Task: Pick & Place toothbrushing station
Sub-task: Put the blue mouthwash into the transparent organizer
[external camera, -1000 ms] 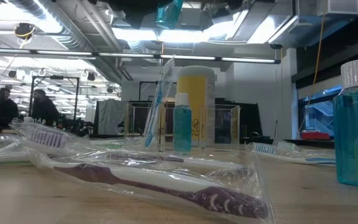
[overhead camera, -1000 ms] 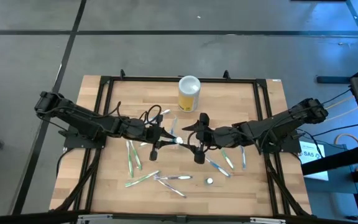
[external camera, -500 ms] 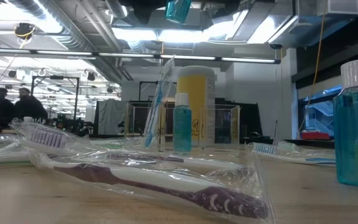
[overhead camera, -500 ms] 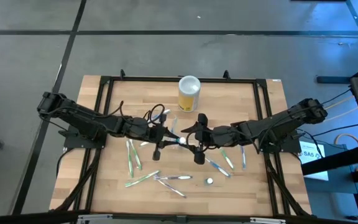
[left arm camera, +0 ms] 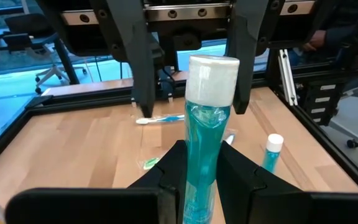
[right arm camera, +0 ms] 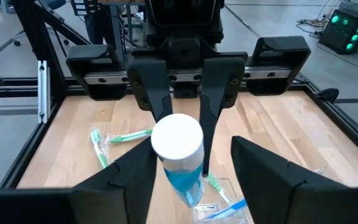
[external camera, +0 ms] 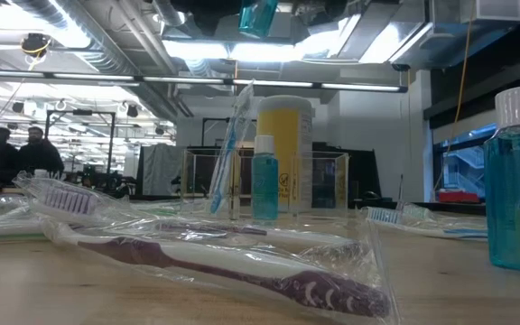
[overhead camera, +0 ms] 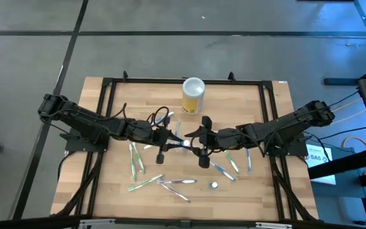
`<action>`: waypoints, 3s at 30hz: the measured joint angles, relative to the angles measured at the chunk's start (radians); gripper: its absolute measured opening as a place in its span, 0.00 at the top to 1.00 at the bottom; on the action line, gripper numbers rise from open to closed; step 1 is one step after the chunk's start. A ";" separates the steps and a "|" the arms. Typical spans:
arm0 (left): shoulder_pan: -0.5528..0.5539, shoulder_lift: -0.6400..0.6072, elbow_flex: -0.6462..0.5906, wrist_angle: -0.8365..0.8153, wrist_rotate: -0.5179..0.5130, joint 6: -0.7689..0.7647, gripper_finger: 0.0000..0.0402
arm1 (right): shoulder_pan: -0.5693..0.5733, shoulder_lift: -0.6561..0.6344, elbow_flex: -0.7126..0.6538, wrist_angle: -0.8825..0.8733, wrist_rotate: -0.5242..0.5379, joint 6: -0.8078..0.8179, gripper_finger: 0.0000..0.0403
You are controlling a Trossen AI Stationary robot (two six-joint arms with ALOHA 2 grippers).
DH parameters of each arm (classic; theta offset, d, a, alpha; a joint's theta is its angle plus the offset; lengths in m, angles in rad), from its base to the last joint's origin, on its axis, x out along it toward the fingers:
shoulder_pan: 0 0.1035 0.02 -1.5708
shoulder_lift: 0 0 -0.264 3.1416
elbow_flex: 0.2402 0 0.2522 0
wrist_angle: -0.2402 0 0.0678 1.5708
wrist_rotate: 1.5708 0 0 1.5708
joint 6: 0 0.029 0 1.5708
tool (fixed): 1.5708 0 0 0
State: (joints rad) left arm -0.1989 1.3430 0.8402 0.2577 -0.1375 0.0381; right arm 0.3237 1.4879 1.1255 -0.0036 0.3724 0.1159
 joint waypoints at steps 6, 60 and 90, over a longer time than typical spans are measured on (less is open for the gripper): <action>0.001 0.000 0.000 0.000 -0.003 -0.002 0.86 | -0.018 0.000 0.000 0.000 -0.047 -0.001 0.61; 0.000 0.000 -0.002 -0.037 -0.179 -0.017 0.42 | 0.006 -0.053 0.000 -0.181 -0.005 0.114 0.77; -0.123 -0.060 -0.002 -0.315 -0.357 -0.096 0.42 | -0.124 0.058 -0.130 -0.025 0.012 0.319 0.77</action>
State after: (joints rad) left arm -0.3217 1.2835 0.8379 -0.0578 -0.4948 -0.0578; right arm 0.1995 1.5463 0.9958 -0.0282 0.3841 0.4347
